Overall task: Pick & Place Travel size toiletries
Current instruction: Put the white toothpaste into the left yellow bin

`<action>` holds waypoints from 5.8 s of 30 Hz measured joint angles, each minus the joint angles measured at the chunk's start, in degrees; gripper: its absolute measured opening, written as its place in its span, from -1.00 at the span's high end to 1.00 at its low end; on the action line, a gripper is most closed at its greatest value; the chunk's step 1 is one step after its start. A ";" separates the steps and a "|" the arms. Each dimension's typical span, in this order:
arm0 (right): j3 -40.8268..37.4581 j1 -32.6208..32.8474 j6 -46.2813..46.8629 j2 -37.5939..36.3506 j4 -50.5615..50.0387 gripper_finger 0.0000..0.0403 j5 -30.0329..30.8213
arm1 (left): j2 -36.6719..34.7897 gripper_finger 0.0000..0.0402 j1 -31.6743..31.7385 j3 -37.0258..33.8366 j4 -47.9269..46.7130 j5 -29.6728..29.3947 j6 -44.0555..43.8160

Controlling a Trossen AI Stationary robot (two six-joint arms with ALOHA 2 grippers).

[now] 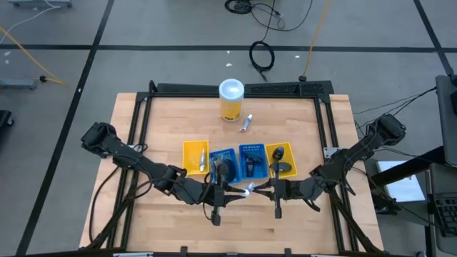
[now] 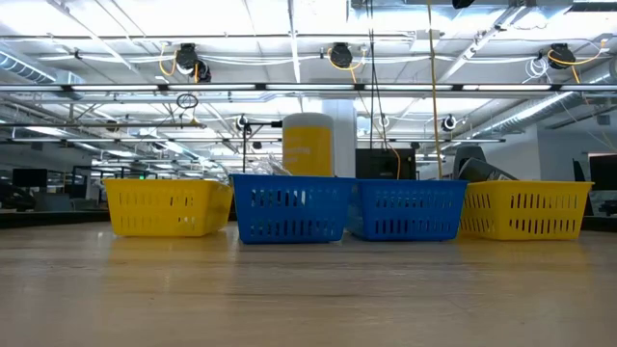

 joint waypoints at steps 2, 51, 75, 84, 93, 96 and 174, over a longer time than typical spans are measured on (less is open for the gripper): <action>0.00 0.00 -0.03 0.00 0.01 1.00 -0.16 | 0.00 0.91 0.00 -0.02 -0.02 -0.10 -0.02; 0.05 1.15 16.69 3.96 -13.52 0.21 -5.67 | 0.20 1.00 -2.37 -0.11 -20.54 -3.94 -9.34; 0.09 -4.40 39.19 22.59 -13.88 0.21 -11.94 | 0.13 0.95 -1.36 -0.11 -26.38 -2.54 -17.37; 0.09 -4.78 40.01 23.01 -8.75 0.21 -14.68 | 0.11 0.92 -1.36 -0.09 -26.42 -2.62 -17.61; 0.04 -4.79 42.63 24.24 -9.51 0.21 -14.50 | 0.11 0.97 -1.36 -0.07 -26.47 -2.75 -17.59; 0.09 -5.09 42.61 26.06 -6.20 0.27 -14.54 | 0.11 0.92 -1.36 -0.07 -26.42 -2.77 -17.59; 0.04 -4.00 8.83 27.30 -6.08 0.38 -6.48 | 0.09 0.89 -1.36 -0.04 -27.03 -2.62 -18.53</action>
